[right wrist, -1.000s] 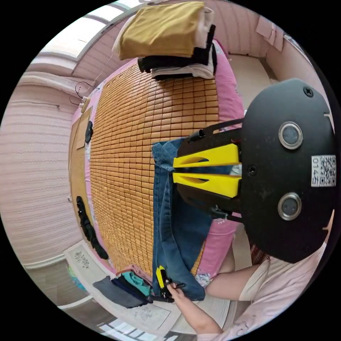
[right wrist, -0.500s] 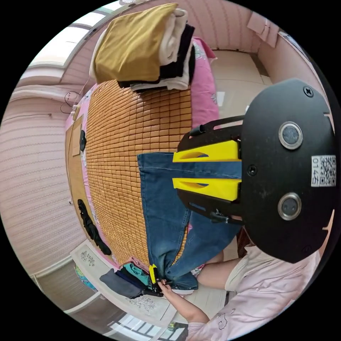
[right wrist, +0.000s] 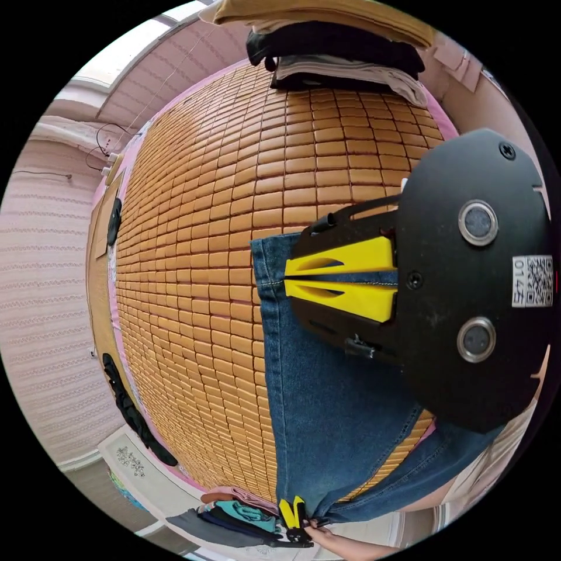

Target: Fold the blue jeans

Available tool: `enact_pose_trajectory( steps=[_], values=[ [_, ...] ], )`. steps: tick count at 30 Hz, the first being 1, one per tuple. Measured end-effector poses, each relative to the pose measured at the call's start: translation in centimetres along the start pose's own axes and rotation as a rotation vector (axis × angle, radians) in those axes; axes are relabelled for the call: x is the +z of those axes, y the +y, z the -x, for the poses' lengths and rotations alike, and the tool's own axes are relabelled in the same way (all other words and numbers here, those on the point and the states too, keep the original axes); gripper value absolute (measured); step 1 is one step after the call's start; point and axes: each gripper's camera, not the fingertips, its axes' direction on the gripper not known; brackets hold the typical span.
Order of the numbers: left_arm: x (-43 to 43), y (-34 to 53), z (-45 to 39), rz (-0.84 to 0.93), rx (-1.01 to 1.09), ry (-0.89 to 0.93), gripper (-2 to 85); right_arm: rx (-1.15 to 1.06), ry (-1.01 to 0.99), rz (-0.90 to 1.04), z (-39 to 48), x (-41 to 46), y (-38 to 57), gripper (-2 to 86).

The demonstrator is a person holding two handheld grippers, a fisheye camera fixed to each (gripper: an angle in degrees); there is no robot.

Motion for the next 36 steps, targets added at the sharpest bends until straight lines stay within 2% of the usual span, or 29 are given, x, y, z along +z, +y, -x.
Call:
enact_pose_trajectory(
  steps=[4,7,8,13,19,22,24,27,28,30,33,36],
  values=[
    [0.4,-0.3,-0.6,0.01,0.047,0.003,12.1,-0.053,0.009,0.025,-0.5,0.5,-3.9,0.4],
    [0.3,0.1,0.6,-0.058,-0.03,0.039,7.9,-0.083,0.077,0.045,0.0,1.4,-6.7,0.3],
    [0.4,0.2,0.9,-0.07,-0.044,0.012,5.3,-0.099,0.102,0.029,0.2,1.5,-7.4,0.2],
    [1.9,-1.0,1.7,-0.096,-0.083,-0.085,5.2,-0.128,0.124,0.028,-0.2,1.8,-10.2,0.2],
    [3.1,-3.2,2.3,-0.092,-0.114,-0.174,3.7,-0.028,-0.018,0.06,-3.5,0.1,-11.8,0.9],
    [1.3,-2.0,1.8,-0.122,-0.064,-0.166,5.7,-0.04,-0.179,-0.09,-5.1,-5.0,-7.9,3.1],
    [-2.4,0.6,-0.5,-0.237,0.066,-0.093,6.1,-0.103,-0.239,-0.117,-5.9,-8.2,-3.7,5.4],
    [-5.7,4.7,-5.1,-0.248,0.26,0.06,7.7,-0.098,-0.174,-0.017,-8.1,-12.0,4.8,12.7],
    [-6.0,5.6,-6.2,-0.234,0.291,0.072,8.3,-0.031,-0.164,0.036,-9.4,-12.9,8.3,16.4],
    [-6.6,9.0,-9.8,-0.22,0.367,0.129,9.5,0.077,-0.197,0.11,-11.5,-13.5,12.9,17.9],
    [-5.0,12.1,-12.1,-0.17,0.351,0.143,10.1,0.25,-0.293,0.154,-14.2,-12.9,18.2,17.3],
    [-2.2,13.2,-11.7,-0.102,0.234,0.193,9.8,0.312,-0.417,0.163,-14.5,-11.5,20.0,8.4]
  ],
)
